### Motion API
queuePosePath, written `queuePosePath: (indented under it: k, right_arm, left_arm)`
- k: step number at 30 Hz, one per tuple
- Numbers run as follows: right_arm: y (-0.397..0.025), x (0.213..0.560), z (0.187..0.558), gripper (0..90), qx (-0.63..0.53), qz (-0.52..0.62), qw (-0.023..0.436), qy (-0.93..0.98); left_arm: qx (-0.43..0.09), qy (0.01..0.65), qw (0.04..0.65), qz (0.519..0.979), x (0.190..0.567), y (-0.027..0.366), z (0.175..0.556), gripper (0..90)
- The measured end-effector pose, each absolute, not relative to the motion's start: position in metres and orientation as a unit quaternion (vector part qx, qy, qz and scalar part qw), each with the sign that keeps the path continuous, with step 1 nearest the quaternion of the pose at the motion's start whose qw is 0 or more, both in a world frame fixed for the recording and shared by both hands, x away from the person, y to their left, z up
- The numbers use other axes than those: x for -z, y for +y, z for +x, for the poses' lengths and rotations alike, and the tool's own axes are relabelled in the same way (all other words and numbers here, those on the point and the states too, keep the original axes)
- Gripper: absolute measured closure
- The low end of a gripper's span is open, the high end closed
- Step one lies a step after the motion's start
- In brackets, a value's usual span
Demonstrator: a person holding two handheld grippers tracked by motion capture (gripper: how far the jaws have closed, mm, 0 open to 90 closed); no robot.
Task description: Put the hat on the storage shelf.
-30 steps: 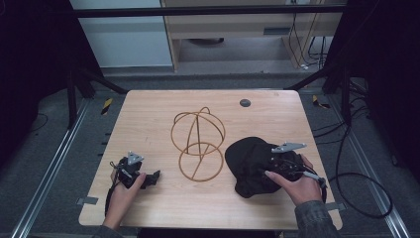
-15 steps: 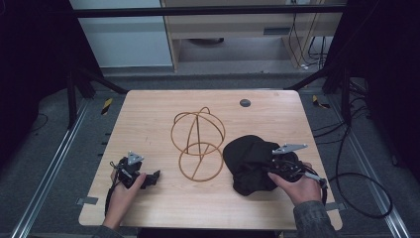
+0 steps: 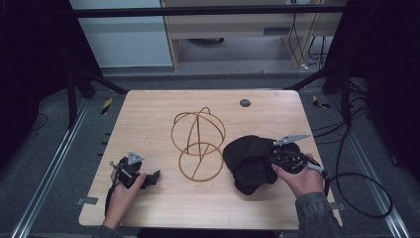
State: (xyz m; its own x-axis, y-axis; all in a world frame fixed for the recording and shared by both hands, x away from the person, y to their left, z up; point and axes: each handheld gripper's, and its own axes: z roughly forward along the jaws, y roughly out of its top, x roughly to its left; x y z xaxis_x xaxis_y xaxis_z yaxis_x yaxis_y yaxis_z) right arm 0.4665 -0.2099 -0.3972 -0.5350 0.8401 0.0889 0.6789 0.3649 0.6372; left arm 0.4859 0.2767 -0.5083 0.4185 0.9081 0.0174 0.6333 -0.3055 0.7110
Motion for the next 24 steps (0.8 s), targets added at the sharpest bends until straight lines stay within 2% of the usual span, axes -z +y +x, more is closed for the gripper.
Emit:
queuePosePath:
  k: [6,19,24]
  right_arm:
    - [-0.21,0.365,0.48,86.2,-0.313,0.464,0.117,0.821]
    - [-0.213,0.298,0.498,86.3,-0.35,0.471,0.153,0.795]
    - [-0.213,0.282,0.505,86.3,-0.374,0.476,0.165,0.778]
  left_arm:
    - [-0.215,0.495,0.32,0.779,0.508,0.277,0.486,0.0]
    - [-0.215,0.495,0.321,0.778,0.508,0.277,0.486,0.0]
    - [-0.215,0.495,0.321,0.778,0.508,0.277,0.486,0.0]
